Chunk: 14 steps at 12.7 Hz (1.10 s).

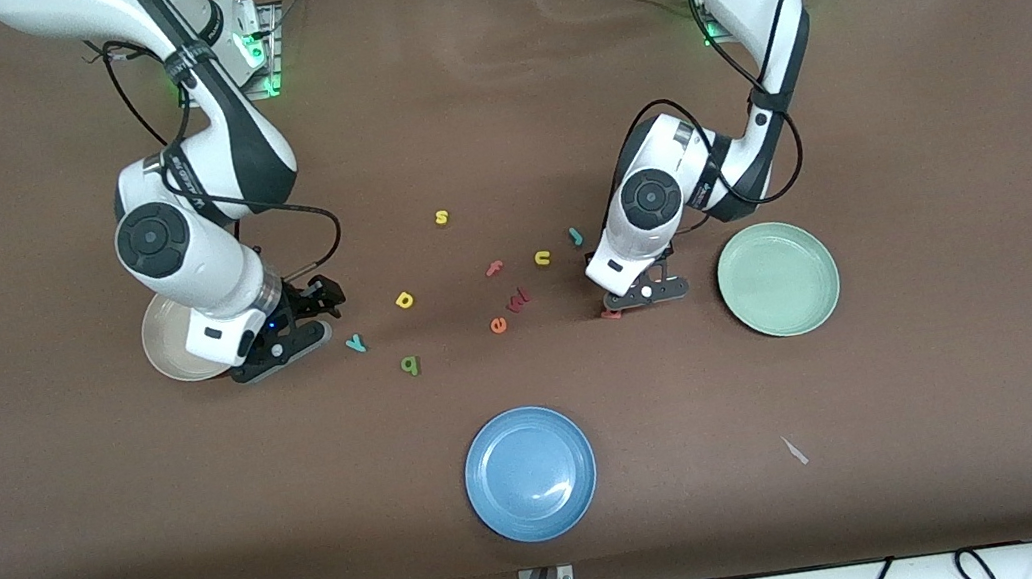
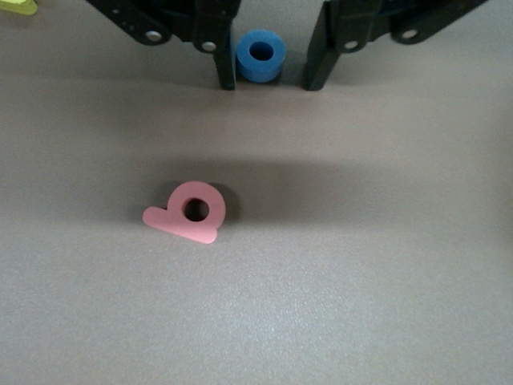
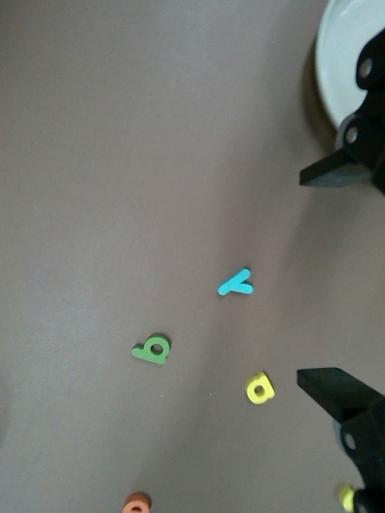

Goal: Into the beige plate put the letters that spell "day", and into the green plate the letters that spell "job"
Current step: 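Carry the blue o to the green plate while the right gripper grasps the cyan y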

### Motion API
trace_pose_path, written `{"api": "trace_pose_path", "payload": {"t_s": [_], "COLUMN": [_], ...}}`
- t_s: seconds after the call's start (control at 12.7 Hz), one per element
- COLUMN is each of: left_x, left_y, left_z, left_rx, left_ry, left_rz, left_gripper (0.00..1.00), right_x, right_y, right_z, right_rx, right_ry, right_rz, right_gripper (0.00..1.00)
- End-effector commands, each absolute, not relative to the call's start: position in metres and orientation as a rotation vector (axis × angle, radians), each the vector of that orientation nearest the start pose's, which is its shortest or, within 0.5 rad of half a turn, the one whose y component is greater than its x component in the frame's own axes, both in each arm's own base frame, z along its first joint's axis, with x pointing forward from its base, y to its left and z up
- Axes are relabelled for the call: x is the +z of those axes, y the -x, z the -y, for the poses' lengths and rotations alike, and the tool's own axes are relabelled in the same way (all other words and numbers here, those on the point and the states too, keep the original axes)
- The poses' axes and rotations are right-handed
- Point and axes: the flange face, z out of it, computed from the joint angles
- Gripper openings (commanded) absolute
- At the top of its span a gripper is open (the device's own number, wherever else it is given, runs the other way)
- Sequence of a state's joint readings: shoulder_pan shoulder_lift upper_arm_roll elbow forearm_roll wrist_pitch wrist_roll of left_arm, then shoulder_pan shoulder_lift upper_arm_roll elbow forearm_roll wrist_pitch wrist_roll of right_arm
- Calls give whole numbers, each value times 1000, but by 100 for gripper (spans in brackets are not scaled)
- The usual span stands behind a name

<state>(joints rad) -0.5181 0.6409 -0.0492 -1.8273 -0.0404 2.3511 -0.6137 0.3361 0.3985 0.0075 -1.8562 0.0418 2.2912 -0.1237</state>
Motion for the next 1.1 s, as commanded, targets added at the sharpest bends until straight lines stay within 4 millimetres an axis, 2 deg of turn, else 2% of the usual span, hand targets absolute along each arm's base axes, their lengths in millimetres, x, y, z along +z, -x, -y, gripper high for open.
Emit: {"api": "trace_pose_path", "payload": {"t_s": [0.0,0.08,0.31,0.63,0.71,0.79,1.02], "left_x": [175,175,179,210,217,229,242], "left_y": [-528,-528,-529,-535,-536,-543,-579], "left_z": [337,337,338,336,333,323,266], "left_rx": [184,184,181,170,192,179,154], "left_ry": [3098,3098,3103,3103,3091,3096,3126], "left_rz": [135,133,138,119,113,109,-22], "left_gripper": [22,11,3,3,3,3,4], "right_x": [280,269,240,199,197,196,188], "right_y": [-605,-607,-605,-585,-584,-584,-584], "right_z": [-218,-218,-224,-240,-240,-241,-240], "right_rx": [-94,-107,-128,-142,-138,-135,-121], "right_ry": [2982,2955,2910,2887,2884,2883,2880], "right_rz": [903,992,1135,1240,1277,1315,1333], "right_gripper": [100,100,100,98,96,92,83]}}
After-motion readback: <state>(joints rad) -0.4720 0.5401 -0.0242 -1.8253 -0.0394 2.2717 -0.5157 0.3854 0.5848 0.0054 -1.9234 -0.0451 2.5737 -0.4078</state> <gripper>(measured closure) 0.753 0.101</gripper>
